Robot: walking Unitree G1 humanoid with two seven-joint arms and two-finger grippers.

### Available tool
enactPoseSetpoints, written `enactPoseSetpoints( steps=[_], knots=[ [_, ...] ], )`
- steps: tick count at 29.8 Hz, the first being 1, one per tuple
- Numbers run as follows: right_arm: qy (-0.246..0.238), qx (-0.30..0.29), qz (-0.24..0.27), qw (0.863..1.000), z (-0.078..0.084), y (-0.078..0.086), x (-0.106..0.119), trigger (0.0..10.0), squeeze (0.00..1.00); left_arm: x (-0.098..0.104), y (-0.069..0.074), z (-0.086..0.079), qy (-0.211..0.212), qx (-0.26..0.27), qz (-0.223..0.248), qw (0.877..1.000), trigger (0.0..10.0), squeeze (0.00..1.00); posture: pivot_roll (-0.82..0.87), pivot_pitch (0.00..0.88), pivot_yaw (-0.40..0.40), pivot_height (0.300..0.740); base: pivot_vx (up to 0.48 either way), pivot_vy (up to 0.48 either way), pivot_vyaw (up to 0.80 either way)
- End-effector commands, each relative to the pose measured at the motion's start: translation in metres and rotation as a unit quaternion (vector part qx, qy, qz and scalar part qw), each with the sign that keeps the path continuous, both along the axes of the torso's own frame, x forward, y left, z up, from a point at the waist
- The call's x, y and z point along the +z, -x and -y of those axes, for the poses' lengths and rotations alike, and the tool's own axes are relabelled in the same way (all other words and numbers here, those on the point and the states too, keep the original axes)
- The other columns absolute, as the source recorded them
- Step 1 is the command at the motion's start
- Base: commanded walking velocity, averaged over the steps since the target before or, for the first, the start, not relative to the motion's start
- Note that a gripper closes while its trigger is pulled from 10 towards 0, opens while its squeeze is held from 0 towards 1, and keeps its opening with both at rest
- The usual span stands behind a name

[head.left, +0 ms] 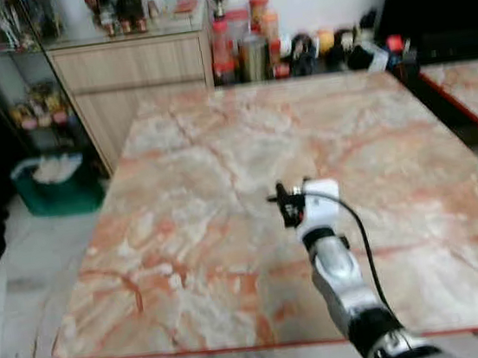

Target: Setting the table

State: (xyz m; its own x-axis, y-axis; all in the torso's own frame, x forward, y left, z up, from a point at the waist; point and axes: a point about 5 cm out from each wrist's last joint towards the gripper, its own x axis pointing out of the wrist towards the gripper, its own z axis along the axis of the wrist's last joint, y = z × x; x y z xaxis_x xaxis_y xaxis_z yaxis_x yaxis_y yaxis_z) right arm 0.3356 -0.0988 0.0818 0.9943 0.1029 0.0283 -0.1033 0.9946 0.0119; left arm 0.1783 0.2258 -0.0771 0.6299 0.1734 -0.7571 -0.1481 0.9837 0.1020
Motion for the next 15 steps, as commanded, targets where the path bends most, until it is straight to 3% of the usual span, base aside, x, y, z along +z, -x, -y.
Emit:
enactPoseSetpoints(
  steps=[1, 5, 15],
  knots=[
    [0.003, -0.015, -0.003, 1.0, 0.0092, -0.0019, 0.0005, 10.0, 0.0, -0.0006, -0.0014, 0.0052, 0.004, -0.002, 0.0, 1.0, 10.0, 0.0, 0.01, 0.0, 0.013, 0.74, 0.262, 0.0, 0.0],
    [0.005, -0.016, -0.004, 1.0, 0.0094, -0.0021, 0.0004, 10.0, 0.0, -0.001, -0.0006, 0.0052, 0.005, -0.002, -0.001, 1.0, 10.0, 0.0, 0.02, 0.0, 0.011, 0.74, 0.266, 0.0, 0.0],
    [0.019, -0.024, -0.032, 0.999, 0.0104, -0.001, -0.0073, 10.0, 0.0, -0.0013, -0.0005, 0.006, 0.006, -0.002, -0.002, 1.0, 10.0, 0.0, 0.02, 0.0, 0.011, 0.74, 0.0, 0.0, 0.0]
  ],
)
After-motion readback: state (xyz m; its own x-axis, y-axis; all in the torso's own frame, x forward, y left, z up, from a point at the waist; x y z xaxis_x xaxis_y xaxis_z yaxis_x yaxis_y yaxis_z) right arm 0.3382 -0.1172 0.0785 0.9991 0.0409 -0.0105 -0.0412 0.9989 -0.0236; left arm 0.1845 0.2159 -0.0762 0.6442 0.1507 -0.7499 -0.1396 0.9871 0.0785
